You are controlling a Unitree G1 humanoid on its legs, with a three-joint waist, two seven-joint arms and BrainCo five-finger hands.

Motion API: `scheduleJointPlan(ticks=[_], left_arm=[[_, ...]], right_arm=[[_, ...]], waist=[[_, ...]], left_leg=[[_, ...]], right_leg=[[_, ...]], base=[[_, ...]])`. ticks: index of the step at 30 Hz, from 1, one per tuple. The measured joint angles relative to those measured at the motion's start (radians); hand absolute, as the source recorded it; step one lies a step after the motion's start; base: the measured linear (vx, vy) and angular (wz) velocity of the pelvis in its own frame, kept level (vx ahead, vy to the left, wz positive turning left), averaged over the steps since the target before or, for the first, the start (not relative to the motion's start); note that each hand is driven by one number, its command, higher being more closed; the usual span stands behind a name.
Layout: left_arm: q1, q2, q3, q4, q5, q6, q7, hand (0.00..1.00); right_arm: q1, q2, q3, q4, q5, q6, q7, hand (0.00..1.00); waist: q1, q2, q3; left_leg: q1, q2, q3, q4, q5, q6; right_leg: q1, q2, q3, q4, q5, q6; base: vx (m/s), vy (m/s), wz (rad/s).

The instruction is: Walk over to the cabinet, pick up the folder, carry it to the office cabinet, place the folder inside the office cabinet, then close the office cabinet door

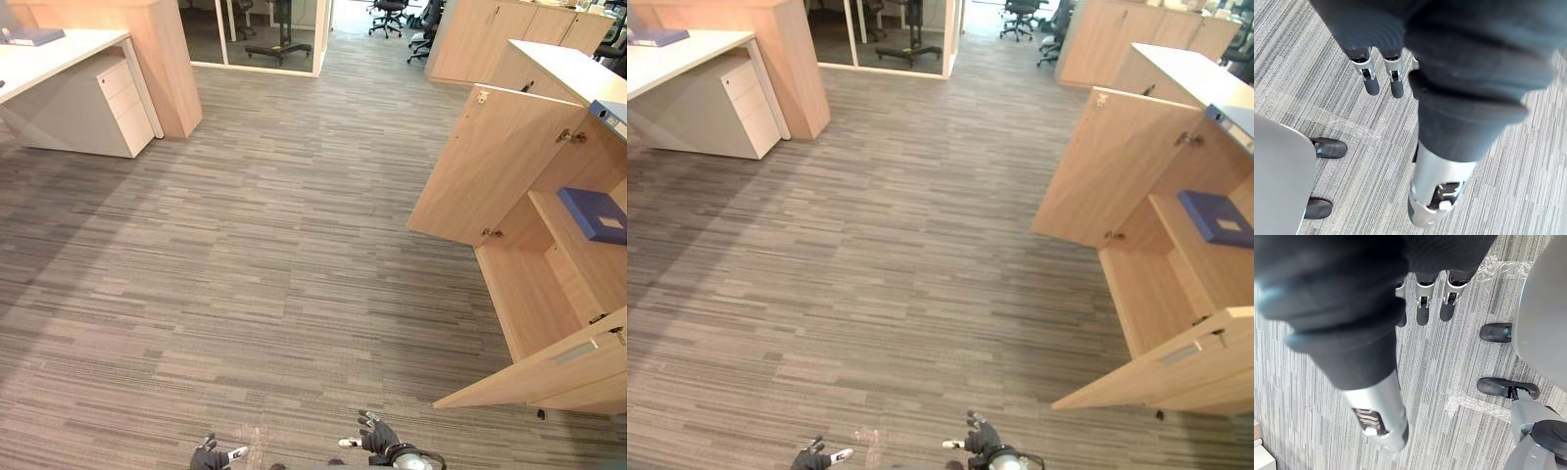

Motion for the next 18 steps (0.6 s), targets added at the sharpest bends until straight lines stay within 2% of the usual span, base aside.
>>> scheduleJointPlan(ticks=[5,9,12,14,18], left_arm=[[0.005,0.001,-0.001,-0.015,-0.054,0.001,-0.04,0.0],[-0.001,0.001,-0.001,-0.015,-0.048,0.002,-0.047,0.0],[-0.002,0.0,-0.001,-0.016,-0.007,0.001,-0.043,0.0],[-0.001,-0.003,-0.01,-0.027,0.065,0.001,-0.017,0.0],[0.002,-0.002,-0.037,-0.043,0.126,-0.006,0.014,0.0]], right_arm=[[-0.004,0.005,0.0,-0.034,0.0,0.006,0.007,0.0],[-0.003,0.006,0.0,-0.047,-0.001,0.008,0.008,0.0],[-0.002,0.006,-0.001,-0.058,-0.001,0.008,0.008,0.0],[0.007,0.006,-0.001,-0.065,-0.001,0.008,0.007,0.0],[0.038,0.006,0.0,-0.113,0.006,0.007,0.004,0.0]], waist=[[0.002,-0.001,0.003],[0.004,-0.001,0.003],[0.003,0.0,0.003],[0.003,0.001,0.002],[0.004,0.001,0.001]], left_leg=[[-0.007,0.0,0.001,0.001,-0.002,0.002],[-0.006,0.001,0.0,0.001,-0.003,0.001],[-0.005,0.001,0.0,0.004,-0.003,0.001],[-0.004,0.001,-0.001,0.005,-0.003,0.001],[-0.005,0.001,-0.001,0.003,0.0,-0.001]], right_leg=[[0.003,0.001,0.0,-0.014,0.013,-0.003],[0.004,0.002,0.0,-0.015,0.013,-0.003],[0.004,0.001,0.0,-0.009,0.013,-0.003],[0.003,0.001,0.0,-0.003,0.013,-0.003],[0.0,0.001,0.0,0.001,0.01,0.0]], base=[[0.04,0.007,-0.02],[0.0,0.0,0.0],[-0.06,0.01,0.0],[-0.1,0.012,0.01],[-0.07,0.008,0.01]])
